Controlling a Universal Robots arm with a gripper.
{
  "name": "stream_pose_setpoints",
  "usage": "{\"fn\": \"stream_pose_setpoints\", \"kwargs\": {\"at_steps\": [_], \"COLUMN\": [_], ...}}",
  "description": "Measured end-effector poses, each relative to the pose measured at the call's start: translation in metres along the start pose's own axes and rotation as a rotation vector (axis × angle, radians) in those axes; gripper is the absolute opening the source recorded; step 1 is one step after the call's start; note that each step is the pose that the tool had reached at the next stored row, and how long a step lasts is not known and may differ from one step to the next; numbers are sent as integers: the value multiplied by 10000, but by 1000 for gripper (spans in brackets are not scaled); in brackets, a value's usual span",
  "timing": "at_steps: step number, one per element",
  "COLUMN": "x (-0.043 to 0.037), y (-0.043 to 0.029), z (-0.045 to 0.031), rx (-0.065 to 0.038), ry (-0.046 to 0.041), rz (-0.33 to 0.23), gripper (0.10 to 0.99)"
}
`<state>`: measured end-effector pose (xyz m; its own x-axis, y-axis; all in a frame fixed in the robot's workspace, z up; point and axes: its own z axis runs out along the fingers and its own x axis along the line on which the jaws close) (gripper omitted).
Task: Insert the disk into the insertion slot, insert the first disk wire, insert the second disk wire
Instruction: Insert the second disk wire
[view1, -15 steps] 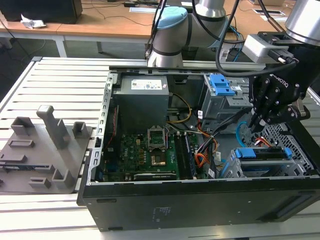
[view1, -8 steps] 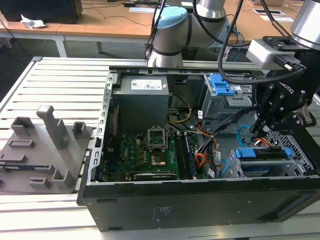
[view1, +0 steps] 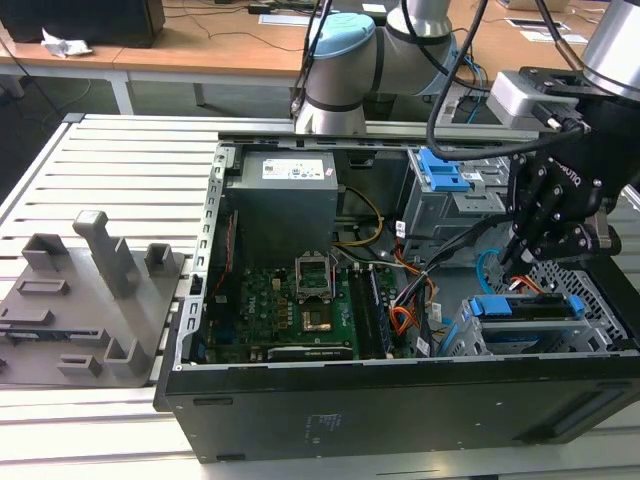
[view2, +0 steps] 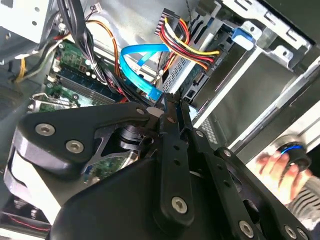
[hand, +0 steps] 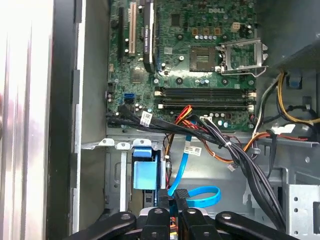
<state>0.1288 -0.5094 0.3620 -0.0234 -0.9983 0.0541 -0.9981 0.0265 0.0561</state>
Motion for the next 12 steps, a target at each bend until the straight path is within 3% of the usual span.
{"fn": "stream_pose_setpoints", "kwargs": {"at_steps": [2,6,9,12], "x": [0,0,-2,12], "y": [0,-4,-77,-89], "z": [1,0,-3,1], "rx": [-18,-20,-45,-48], "ry": [-20,-20,-19,-19], "rz": [355,356,355,356], "gripper": [161,161,161,161]}}
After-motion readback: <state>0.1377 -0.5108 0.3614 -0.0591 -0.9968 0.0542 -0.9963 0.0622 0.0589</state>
